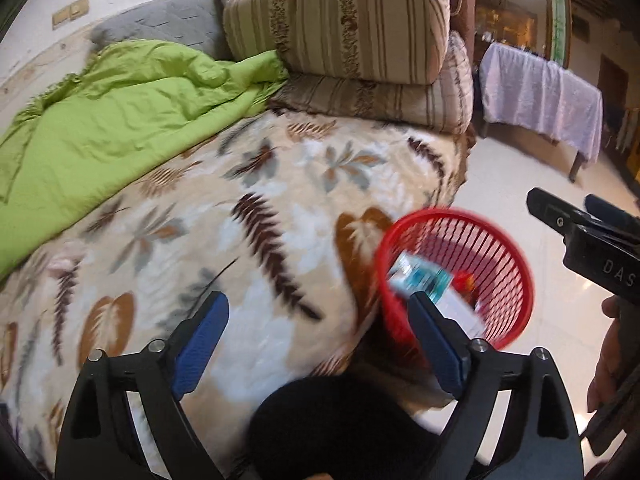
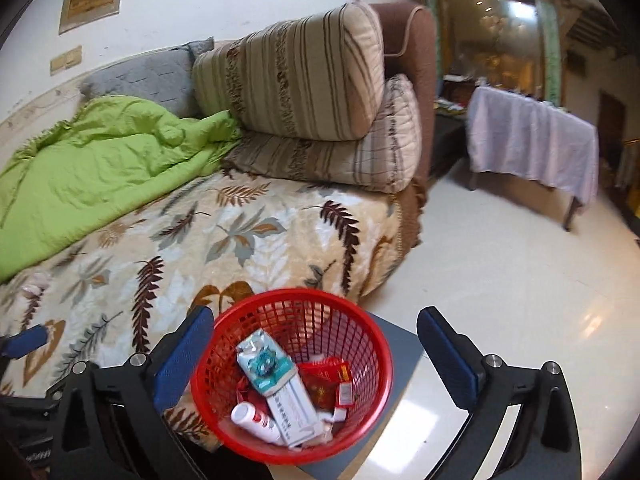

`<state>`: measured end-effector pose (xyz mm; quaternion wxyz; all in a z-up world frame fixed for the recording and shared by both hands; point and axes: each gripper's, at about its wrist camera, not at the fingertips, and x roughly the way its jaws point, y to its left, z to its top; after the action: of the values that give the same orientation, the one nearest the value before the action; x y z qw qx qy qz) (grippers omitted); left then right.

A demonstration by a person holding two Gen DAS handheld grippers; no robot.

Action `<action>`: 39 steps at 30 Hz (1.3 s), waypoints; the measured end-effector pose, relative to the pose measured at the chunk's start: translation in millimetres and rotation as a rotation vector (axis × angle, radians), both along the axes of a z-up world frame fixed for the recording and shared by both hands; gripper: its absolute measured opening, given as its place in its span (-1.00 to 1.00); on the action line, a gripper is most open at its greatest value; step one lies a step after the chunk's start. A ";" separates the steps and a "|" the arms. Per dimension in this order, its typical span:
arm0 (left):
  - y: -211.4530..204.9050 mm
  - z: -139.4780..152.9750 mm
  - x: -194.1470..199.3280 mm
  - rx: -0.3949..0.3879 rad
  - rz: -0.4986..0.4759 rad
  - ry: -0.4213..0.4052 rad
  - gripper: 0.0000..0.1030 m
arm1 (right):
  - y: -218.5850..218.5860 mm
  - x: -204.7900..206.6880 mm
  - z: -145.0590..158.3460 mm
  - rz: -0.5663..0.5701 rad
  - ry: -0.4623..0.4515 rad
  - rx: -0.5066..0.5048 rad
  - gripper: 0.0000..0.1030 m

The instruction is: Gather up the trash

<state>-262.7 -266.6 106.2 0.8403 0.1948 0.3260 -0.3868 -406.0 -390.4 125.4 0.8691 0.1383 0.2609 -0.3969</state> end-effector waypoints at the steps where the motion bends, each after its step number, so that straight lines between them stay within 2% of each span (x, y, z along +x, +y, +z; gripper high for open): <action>1: 8.6 -0.6 -1.3 0.006 0.019 -0.013 0.76 | 6.9 -1.6 -1.1 -0.017 -0.001 -0.004 0.99; 3: 25.7 -0.9 -4.9 0.015 0.051 -0.052 0.77 | 26.0 -5.7 -3.6 -0.051 0.004 -0.023 0.99; 8: 60.1 -4.7 -11.0 0.024 0.095 -0.104 0.81 | 63.3 -25.7 -3.5 0.035 -0.113 -0.044 0.99; 11: 68.3 -6.2 -6.9 0.036 0.099 -0.089 0.81 | 73.8 -24.7 0.2 0.023 -0.088 -0.083 0.99; 14: 76.5 -6.2 -5.1 0.045 0.148 -0.137 0.81 | 74.4 -20.1 -1.8 0.021 -0.063 -0.075 0.99; 18: 82.5 -5.1 0.1 0.012 0.155 -0.105 0.81 | 72.0 -14.6 -5.7 0.016 -0.035 -0.059 0.99; 26: 86.2 -13.8 15.2 0.001 0.194 -0.046 0.81 | 68.0 -7.2 -12.8 0.033 0.008 -0.036 0.99; 39: 86.7 -15.2 16.6 0.002 0.189 -0.042 0.81 | 63.7 -1.7 -17.9 0.028 0.041 -0.012 0.99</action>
<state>-246.1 -180.0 91.0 0.8795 0.1720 0.3256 -0.3013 -407.6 -326.7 107.5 0.8698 0.1211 0.2782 -0.3891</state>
